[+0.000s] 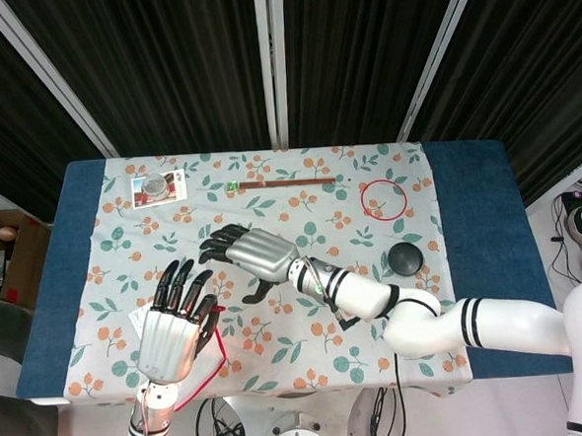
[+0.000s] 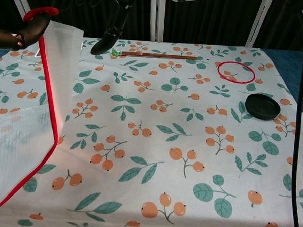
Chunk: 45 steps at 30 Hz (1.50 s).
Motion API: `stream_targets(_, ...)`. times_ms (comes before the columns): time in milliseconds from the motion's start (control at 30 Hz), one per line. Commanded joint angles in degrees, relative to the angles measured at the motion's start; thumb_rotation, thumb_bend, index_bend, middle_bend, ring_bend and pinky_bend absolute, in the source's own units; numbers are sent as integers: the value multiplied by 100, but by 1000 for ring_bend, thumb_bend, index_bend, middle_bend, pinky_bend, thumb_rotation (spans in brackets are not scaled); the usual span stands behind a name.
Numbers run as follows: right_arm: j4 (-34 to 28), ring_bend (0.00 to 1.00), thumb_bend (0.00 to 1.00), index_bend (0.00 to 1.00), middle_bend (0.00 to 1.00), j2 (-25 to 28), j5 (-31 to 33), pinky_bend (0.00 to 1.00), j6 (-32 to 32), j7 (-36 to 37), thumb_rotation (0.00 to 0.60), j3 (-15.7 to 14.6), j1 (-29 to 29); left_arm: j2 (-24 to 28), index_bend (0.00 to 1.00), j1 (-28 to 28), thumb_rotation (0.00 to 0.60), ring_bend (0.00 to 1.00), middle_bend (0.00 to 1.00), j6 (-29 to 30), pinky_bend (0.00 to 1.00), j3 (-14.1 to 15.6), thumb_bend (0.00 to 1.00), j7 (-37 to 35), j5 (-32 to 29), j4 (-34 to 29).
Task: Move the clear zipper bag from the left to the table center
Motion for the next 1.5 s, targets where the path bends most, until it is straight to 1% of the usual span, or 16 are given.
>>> stream_targets(33, 63, 0, 83, 196, 97, -116, -108, 0, -58, 182, 600, 19, 29, -3, 747, 7, 600, 131, 279, -3, 158, -22, 422, -28, -17, -1)
stream_targets(100, 100, 0, 84, 198, 100, -167, -184, 0, -122, 327, 600, 21, 35, -9, 747, 21, 600, 131, 279, 0, 158, -35, 421, -48, -39, 0)
stream_targets(167, 128, 0, 115, 223, 111, -207, -263, 0, -151, 447, 600, 23, 29, -12, 747, 38, 600, 131, 279, 5, 158, -44, 422, -64, -70, -6)
stream_targets(233, 146, 0, 148, 271, 131, -249, -354, 0, -152, 603, 600, 38, 4, -22, 747, 61, 600, 131, 279, 17, 159, -61, 422, -78, -112, -10)
stream_targets(367, 173, 13, 166, 394, 177, -258, -478, 0, -213, 892, 600, 81, -18, -43, 746, 117, 600, 131, 279, 38, 158, -92, 422, -135, -249, -30)
stream_targets(433, 190, 31, 176, 429, 195, -266, -541, 0, -200, 996, 600, 93, -36, -38, 747, 148, 600, 131, 279, 59, 158, -114, 423, -170, -318, -41)
stream_targets(500, 231, 45, 189, 464, 210, -281, -592, 0, -170, 1046, 600, 87, -46, -24, 747, 171, 600, 132, 279, 63, 158, -124, 424, -199, -372, -57)
stream_targets(700, 353, 76, 237, 526, 248, -368, -575, 11, -95, 1114, 600, 64, -46, 22, 747, 218, 600, 136, 283, 39, 158, -102, 427, -271, -466, -129)
stream_targets(800, 429, 90, 281, 554, 264, -467, -517, 21, -11, 1108, 600, 64, -39, 33, 747, 236, 600, 144, 288, 36, 158, -104, 428, -313, -511, -157)
stream_targets(900, 508, 124, 317, 634, 301, -606, -427, 50, 138, 1065, 600, 73, -42, 38, 747, 250, 600, 155, 297, 31, 158, -94, 428, -363, -540, -175)
stream_targets(967, 565, 157, 327, 709, 333, -702, -340, 87, 275, 982, 600, 82, -48, 44, 747, 257, 600, 169, 311, 27, 159, -98, 429, -379, -560, -181)
stream_targets(1067, 609, 193, 329, 803, 375, -842, -121, 126, 497, 822, 600, 104, -67, 43, 747, 269, 600, 213, 357, 40, 161, -112, 432, -413, -579, -193)
stream_targets(1167, 597, 216, 345, 868, 413, -912, 63, 139, 680, 684, 600, 132, -96, 42, 747, 270, 600, 287, 433, 53, 163, -131, 440, -442, -580, -199)
stream_targets(1300, 508, 225, 355, 896, 426, -893, 336, 143, 816, 540, 600, 195, -129, 54, 752, 250, 600, 403, 534, -4, 169, -169, 446, -475, -646, -237)
stream_targets(1400, 453, 226, 358, 903, 427, -862, 489, 150, 932, 449, 600, 242, -162, 58, 755, 226, 600, 456, 595, -45, 173, -211, 445, -503, -700, -266)
stream_targets(1500, 395, 227, 362, 913, 429, -818, 594, 153, 1010, 380, 600, 274, -197, 61, 756, 198, 600, 498, 635, -94, 177, -245, 443, -524, -751, -300)
